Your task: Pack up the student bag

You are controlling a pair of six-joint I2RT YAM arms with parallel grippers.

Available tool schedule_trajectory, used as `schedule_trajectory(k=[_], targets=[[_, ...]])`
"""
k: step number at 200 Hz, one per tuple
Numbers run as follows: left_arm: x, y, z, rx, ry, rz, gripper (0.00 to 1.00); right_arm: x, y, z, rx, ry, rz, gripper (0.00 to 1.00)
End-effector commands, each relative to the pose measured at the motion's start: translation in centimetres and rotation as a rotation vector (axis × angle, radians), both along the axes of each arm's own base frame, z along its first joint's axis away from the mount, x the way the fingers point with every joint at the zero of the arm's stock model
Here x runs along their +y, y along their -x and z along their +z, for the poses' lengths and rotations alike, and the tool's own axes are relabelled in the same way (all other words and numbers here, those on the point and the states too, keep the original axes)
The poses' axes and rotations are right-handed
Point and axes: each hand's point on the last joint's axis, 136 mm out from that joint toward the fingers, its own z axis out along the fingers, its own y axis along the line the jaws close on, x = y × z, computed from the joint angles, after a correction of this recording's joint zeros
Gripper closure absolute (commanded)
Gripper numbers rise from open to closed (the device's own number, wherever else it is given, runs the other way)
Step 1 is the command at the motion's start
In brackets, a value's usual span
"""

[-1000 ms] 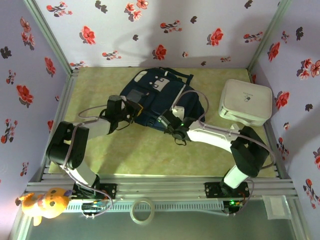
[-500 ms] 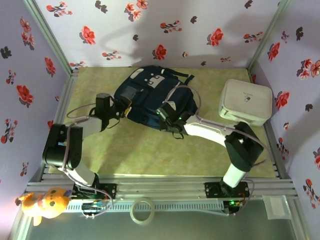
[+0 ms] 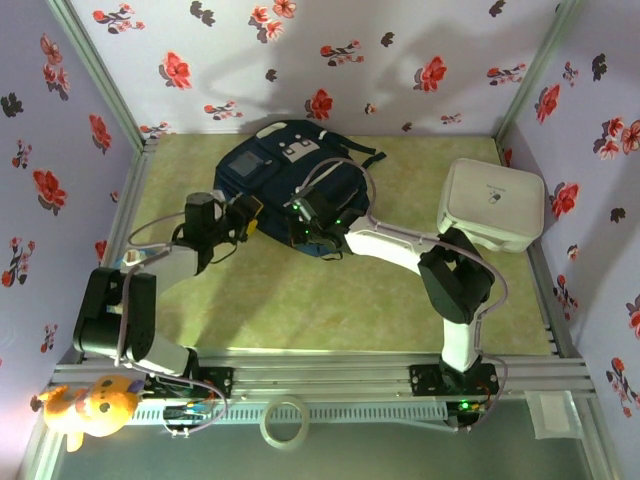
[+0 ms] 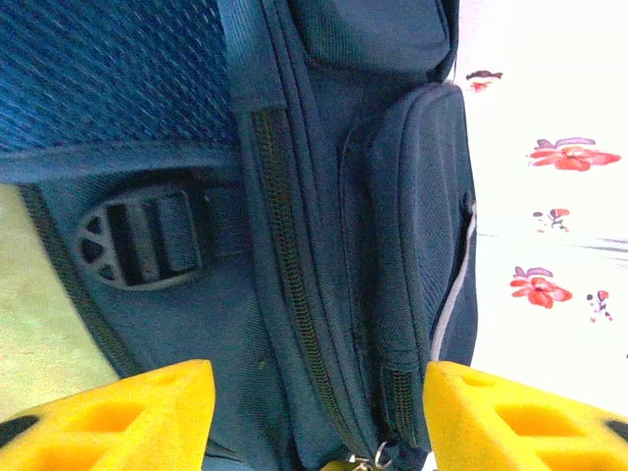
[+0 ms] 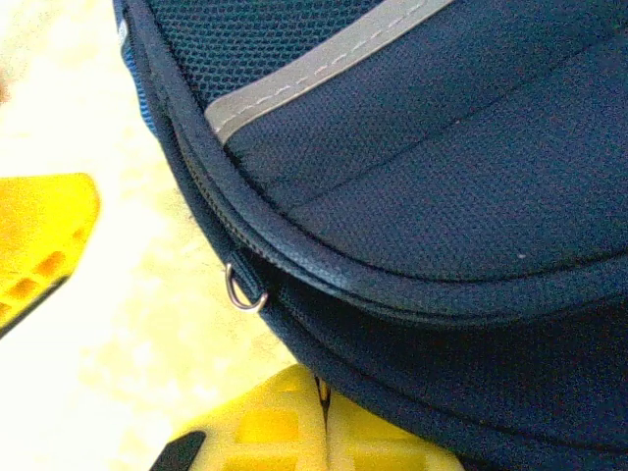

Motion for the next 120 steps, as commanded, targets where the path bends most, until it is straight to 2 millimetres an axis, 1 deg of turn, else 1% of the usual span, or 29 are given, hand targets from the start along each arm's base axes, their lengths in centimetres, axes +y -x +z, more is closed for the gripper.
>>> schedule_trajectory(k=[1, 16, 32, 47, 89, 107, 120], targets=[[-2.4, -0.9, 1.0, -0.032, 0.101, -0.057, 0.47, 1.8, -0.8, 2.5, -0.049, -0.089, 0.025, 0.97], [-3.2, -1.4, 0.7, -0.03, 0.135, -0.061, 0.54, 1.6, -0.6, 2.6, -0.049, -0.097, 0.022, 0.97], [-3.5, -1.9, 0.1, -0.021, 0.151, -0.053, 0.6, 1.6, -0.5, 2.7, -0.048, -0.103, 0.02, 0.97], [-3.5, -2.2, -0.4, -0.018, 0.152, -0.042, 0.61, 1.6, -0.4, 2.7, -0.041, -0.107, 0.02, 0.96], [-3.6, -2.8, -0.5, -0.027, 0.138, -0.036, 0.62, 1.1, 0.0, 2.1, -0.025, -0.1, 0.012, 0.96], [-3.6, -3.0, -0.7, -0.024, 0.129, -0.035, 0.71, 0.6, 0.0, 1.9, -0.026, -0.089, -0.003, 0.96], [-3.4, -3.1, -0.7, -0.029, 0.124, -0.034, 0.78, -0.2, 0.0, 1.8, -0.032, -0.065, -0.028, 0.95]])
